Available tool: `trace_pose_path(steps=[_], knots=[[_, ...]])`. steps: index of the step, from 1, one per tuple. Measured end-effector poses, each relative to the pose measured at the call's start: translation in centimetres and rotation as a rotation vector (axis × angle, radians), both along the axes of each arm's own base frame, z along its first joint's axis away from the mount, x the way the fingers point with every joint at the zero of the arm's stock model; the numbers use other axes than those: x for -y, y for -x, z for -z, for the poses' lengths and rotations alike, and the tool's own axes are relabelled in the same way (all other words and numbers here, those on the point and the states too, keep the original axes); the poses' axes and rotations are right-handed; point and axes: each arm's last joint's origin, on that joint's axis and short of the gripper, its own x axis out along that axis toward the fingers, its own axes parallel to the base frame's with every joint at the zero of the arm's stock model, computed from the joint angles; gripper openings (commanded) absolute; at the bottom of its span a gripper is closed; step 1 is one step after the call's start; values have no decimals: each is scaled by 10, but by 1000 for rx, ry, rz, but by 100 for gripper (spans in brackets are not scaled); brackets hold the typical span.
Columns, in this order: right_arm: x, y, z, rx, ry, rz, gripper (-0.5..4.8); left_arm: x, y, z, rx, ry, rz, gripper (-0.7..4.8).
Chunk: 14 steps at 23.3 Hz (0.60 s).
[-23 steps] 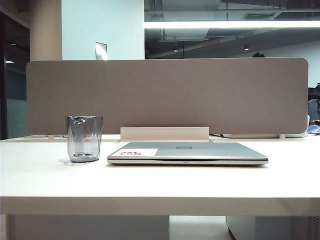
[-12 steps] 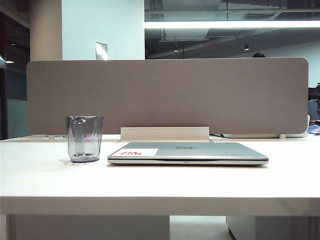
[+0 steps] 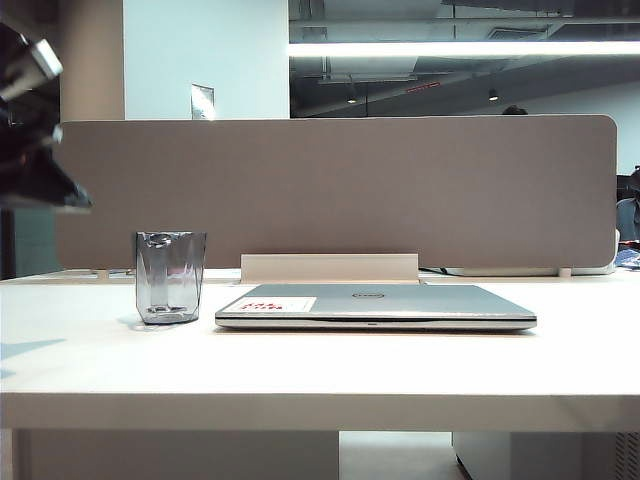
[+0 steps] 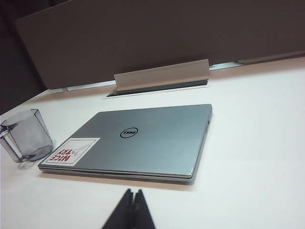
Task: Pick up the water cup and place it on the side of the laptop close to you.
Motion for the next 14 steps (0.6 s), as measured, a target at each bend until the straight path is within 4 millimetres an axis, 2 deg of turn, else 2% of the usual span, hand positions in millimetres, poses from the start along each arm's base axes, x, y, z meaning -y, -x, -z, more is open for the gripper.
trace_pose_path(steps=[5, 7, 8, 14], knots=[[0, 0, 1, -14, 1, 0, -3, 1, -11, 20, -18, -25, 36, 0], [0, 0, 2, -21, 1, 0, -3, 2, -17, 27, 3, -26, 83, 70], [0, 0, 2, -24, 1, 0, -3, 2, -19, 33, 8, -40, 113, 87], [0, 0, 5, -57, 4, 0, -3, 12, -27, 57, 7, -83, 208, 89]])
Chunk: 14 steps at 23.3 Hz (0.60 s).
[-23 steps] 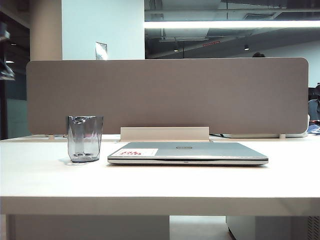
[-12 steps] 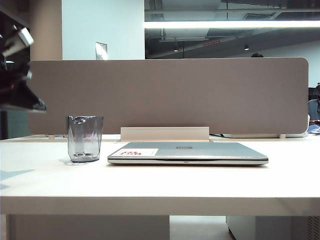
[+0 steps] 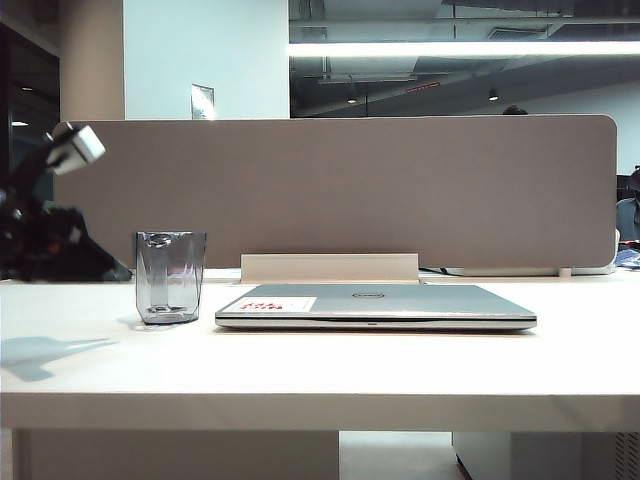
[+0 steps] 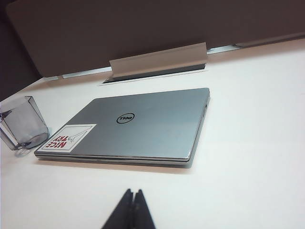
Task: Pick up the water cup and place it on the side of the laptop close to you.
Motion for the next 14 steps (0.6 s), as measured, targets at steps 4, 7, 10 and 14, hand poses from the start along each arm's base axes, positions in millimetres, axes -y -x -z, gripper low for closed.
trace_pose_path(steps=[4, 7, 10, 14], knots=[[0, 0, 0, 0, 0, 0, -3, 8, -5, 9, 34, -1, 28, 89], [0, 0, 0, 0, 0, 0, -3, 10, -11, 14, 93, 1, 32, 89], [0, 0, 0, -4, 0, 0, -3, 10, -17, 18, 91, 0, 29, 89], [0, 0, 1, -7, 0, 0, -3, 10, -25, 20, 88, -2, 26, 89]])
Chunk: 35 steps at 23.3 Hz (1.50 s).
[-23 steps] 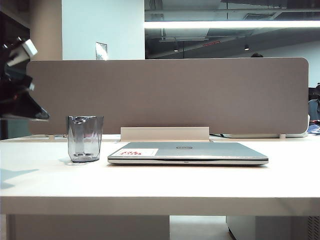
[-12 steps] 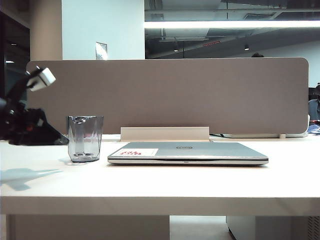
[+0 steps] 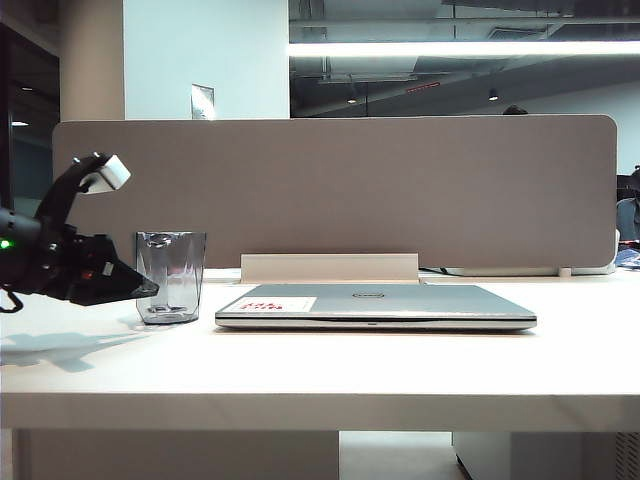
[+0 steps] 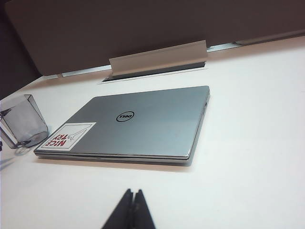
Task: Pick up the water cup and place it on the side of the laptop close to you.
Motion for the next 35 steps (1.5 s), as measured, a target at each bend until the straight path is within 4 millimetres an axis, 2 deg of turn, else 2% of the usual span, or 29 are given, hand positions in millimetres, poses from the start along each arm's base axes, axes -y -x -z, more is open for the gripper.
trace_pose_path(steps=[11, 19, 25, 33, 35], knots=[[0, 0, 0, -1, 0, 0, -3, 1, -19, -14, 64, -9, -12, 88], [0, 0, 1, -11, 1, 0, -3, 10, -21, -16, 68, 2, 39, 82], [0, 0, 4, -37, 2, 0, -3, 10, -21, -16, 64, 2, 41, 47], [0, 0, 4, -38, 2, 0, -3, 11, -32, -17, 78, 4, 45, 47], [0, 0, 4, -38, 2, 0, -3, 11, -32, -17, 77, 4, 44, 29]])
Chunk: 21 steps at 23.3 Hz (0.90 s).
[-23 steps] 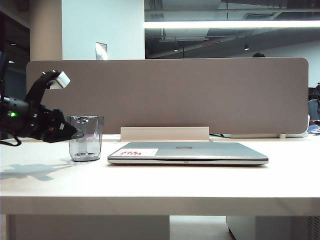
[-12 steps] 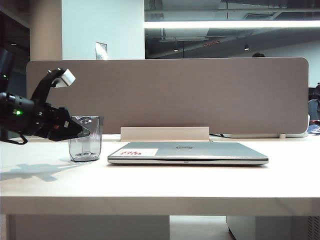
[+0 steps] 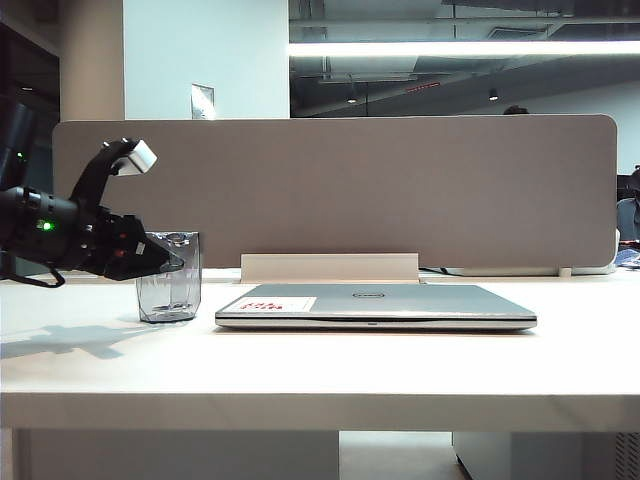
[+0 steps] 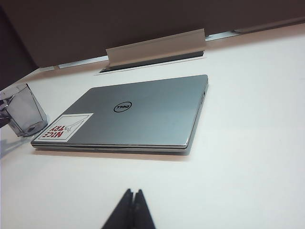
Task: Pick up the water cup and place it on the side of the laptop close to you.
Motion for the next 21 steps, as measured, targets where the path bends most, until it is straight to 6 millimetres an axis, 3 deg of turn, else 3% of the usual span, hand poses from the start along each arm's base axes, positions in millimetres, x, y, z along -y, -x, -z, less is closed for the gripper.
trace_pose_path(steps=[2, 14, 21], knots=[[0, 0, 0, 0, 0, 0, -3, 0, 0, 0, 0, 0, 0, -6], [0, 0, 0, 0, 0, 0, -3, 0, 0, 0, -3, 4, -1, -6], [0, 0, 0, 0, 0, 0, -3, 7, 1, -6, -58, 111, -22, -6]])
